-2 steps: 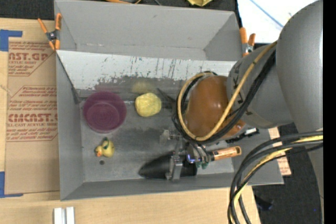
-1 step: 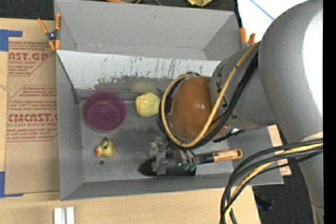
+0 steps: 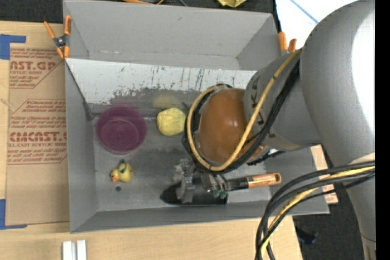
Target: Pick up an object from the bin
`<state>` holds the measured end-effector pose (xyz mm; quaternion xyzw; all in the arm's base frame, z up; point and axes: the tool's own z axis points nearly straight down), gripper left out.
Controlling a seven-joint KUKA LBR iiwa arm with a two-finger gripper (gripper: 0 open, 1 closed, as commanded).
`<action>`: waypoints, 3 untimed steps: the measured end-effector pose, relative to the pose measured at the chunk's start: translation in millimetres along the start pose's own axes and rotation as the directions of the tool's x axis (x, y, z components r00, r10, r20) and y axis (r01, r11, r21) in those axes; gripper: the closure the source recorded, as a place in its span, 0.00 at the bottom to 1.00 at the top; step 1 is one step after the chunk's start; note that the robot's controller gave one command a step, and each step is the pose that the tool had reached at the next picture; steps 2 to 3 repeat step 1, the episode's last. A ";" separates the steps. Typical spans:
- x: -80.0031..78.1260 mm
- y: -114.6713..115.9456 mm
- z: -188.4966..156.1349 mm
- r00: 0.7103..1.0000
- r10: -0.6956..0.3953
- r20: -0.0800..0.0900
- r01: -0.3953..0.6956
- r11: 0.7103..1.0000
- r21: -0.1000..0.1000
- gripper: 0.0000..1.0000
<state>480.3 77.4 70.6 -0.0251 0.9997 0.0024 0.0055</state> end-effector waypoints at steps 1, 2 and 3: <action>-3.4 1.1 -126.2 1.000 0.000 0.008 0.000 1.000 -0.001 1.00; -3.4 1.1 -126.2 1.000 0.000 0.008 0.000 1.000 -0.001 1.00; -3.4 1.1 -126.2 1.000 0.000 0.008 0.000 1.000 -0.001 1.00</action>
Offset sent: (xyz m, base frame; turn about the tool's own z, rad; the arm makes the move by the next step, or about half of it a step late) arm -0.0035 -0.0007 0.0701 -0.0001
